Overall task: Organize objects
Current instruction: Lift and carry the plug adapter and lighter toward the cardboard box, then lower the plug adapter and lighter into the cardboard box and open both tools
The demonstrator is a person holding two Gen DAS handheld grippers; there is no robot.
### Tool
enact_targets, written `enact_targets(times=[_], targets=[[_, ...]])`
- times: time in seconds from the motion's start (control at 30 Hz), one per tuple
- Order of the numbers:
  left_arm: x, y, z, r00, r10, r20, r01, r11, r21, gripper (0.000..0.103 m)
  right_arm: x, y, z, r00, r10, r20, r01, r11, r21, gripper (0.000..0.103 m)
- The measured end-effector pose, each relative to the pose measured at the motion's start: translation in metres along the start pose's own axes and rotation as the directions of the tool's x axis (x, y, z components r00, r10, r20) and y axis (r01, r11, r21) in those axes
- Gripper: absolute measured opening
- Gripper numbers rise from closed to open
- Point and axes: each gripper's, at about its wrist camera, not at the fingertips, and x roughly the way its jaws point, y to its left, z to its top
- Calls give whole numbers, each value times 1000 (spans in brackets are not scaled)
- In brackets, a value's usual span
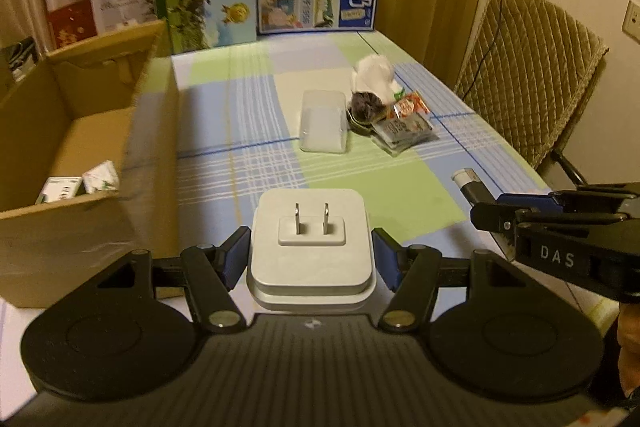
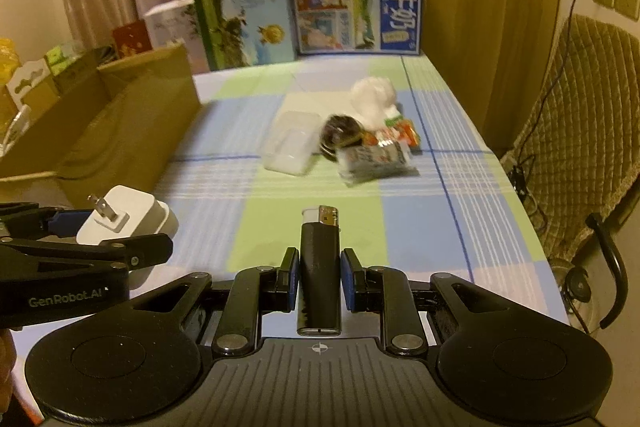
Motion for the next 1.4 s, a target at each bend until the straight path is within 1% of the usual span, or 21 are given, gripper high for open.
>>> enact_targets(times=[0.4, 0.6, 0.77, 0.83, 0.97, 1.1, 1.23, 1.4], targets=[[-65, 27, 8, 996, 59, 68, -58, 998, -16, 60, -44, 56, 19, 994, 82, 75, -77, 995, -66, 19], [-89, 48, 10, 992, 90, 91, -88, 996, -29, 60, -54, 87, 28, 987, 135, 88, -124, 986, -112, 19], [-107, 70, 20, 985, 117, 123, -115, 993, -29, 60, -54, 110, 43, 979, 178, 98, -163, 976, -146, 19], [-113, 81, 25, 984, 121, 129, -118, 992, -32, 60, -51, 121, 52, 975, 198, 99, -182, 971, -153, 19], [-119, 107, 35, 980, 151, 133, -149, 989, -25, 60, -43, 146, 69, 967, 235, 98, -215, 960, -180, 19], [-118, 140, 47, 976, 180, 124, -177, 984, -37, 60, -25, 172, 89, 959, 269, 86, -250, 949, -191, 19], [-108, 176, 57, 974, 202, 107, -198, 979, -47, 60, 0, 192, 111, 950, 305, 62, -292, 942, -169, 19], [-86, 213, 69, 973, 215, 82, -210, 976, -59, 60, 36, 209, 133, 944, 327, 30, -320, 937, -139, 19]])
